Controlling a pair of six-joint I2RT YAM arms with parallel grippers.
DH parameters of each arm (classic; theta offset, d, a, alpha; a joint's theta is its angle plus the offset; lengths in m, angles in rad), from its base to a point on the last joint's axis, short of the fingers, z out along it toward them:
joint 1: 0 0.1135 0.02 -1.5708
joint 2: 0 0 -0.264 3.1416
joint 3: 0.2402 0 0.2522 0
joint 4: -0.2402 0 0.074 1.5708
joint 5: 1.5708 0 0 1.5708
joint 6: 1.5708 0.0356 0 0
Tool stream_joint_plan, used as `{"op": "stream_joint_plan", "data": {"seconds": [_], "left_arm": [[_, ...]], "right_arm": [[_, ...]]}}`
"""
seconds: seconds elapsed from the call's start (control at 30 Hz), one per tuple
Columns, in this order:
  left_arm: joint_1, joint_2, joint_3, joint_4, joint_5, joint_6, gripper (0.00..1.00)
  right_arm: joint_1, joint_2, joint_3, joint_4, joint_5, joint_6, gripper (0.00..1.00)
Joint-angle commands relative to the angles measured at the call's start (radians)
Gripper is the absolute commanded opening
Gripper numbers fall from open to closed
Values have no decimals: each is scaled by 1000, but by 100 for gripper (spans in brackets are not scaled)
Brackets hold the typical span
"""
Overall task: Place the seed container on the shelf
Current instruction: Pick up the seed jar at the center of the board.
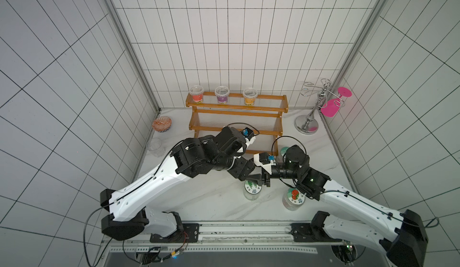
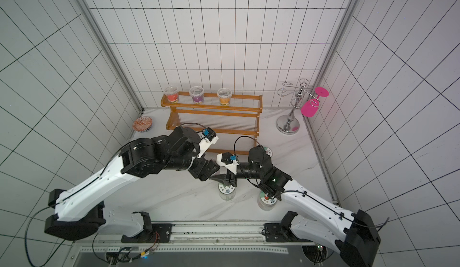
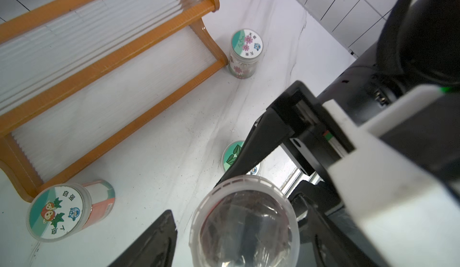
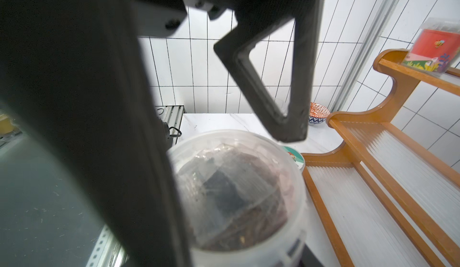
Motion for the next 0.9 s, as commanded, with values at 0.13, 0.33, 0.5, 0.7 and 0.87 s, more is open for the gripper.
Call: {"op": "stream_joint_plan", "data": {"seconds": [0.13,0.33,0.5,0.7,0.87], "left_arm": [[26,-151,-72,124,-70,-3,92],[60,-330,-246,230,-127,-45,93],[63,-463,-407,300,-168,-97,93],[65,-578,-574,335,-193,-172,93],[66,-645,-645,325,-237,-224,93]], "right_arm": [[9,-33,-41,63,35,10,55],[-12,-70,-69,126,176,44,54],[-45,-98,-82,195,274,75,54],[-94,-100,-33,192,446,72,54],[-157,-62,38,191,600,60,55]]}}
